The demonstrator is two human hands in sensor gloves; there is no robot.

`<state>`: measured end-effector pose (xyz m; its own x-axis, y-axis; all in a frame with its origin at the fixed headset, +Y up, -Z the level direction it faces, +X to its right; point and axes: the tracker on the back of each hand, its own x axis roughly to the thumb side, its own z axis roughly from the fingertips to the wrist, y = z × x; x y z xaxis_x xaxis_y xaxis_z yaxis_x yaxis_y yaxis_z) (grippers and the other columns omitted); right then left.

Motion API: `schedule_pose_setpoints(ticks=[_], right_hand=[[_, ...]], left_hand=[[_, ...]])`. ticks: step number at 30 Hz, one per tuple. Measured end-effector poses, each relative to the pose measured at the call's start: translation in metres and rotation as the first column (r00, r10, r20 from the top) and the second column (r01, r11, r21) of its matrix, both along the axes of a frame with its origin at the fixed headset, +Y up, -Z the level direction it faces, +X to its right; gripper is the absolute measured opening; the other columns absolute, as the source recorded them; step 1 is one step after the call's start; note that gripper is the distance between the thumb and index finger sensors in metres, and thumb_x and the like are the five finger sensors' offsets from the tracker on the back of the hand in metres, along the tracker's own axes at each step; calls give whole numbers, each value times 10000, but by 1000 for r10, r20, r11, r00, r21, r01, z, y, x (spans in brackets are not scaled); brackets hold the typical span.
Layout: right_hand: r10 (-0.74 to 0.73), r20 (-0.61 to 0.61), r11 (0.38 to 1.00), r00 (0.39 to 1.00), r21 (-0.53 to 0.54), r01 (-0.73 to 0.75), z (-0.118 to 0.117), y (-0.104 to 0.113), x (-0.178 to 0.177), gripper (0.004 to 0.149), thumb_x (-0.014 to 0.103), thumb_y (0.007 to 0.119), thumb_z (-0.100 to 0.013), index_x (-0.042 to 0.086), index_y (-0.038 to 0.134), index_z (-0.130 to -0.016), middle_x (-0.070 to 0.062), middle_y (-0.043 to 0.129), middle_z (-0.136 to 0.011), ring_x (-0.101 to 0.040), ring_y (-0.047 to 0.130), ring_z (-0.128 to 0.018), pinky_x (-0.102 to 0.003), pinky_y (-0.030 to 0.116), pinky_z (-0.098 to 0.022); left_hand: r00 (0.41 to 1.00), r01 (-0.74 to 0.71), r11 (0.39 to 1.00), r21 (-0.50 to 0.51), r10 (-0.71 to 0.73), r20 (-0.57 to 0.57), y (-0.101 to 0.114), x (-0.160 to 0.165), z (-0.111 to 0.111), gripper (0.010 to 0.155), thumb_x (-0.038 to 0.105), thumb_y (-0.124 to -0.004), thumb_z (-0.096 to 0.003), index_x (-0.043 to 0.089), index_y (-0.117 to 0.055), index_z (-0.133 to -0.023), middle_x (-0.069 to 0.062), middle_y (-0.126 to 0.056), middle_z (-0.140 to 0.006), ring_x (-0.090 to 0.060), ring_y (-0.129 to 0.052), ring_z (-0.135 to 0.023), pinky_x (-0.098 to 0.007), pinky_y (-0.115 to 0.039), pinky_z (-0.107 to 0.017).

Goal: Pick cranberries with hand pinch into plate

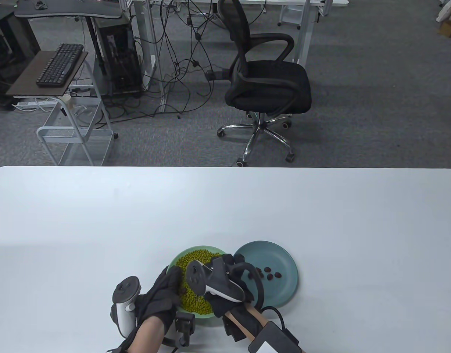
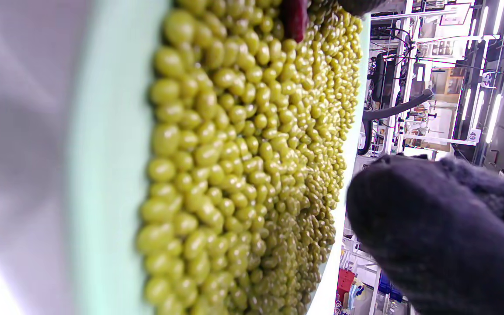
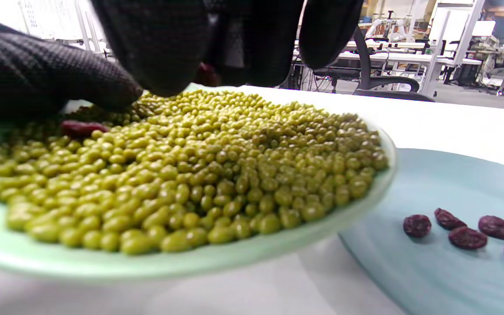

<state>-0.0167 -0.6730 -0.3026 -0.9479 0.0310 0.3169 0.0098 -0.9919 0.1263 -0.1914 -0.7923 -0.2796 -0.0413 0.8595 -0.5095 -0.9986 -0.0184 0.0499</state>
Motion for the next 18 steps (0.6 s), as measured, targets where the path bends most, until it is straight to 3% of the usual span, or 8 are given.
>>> schedule_pose_setpoints(ticks=[18], right_hand=[[-160,198,987,967,34,157,-17,-2,48,499,347,852,-547,51,772,-941,-211,752,-1076,-498,682,-1001,-755,378,-667]], left_hand=[[1000,1,1000,0,-1,-1,0,0,0,484,499,-580,-790,241,-471,-1185,-98,-892,-933,-238,-1071,-739,-342,-948,-537]])
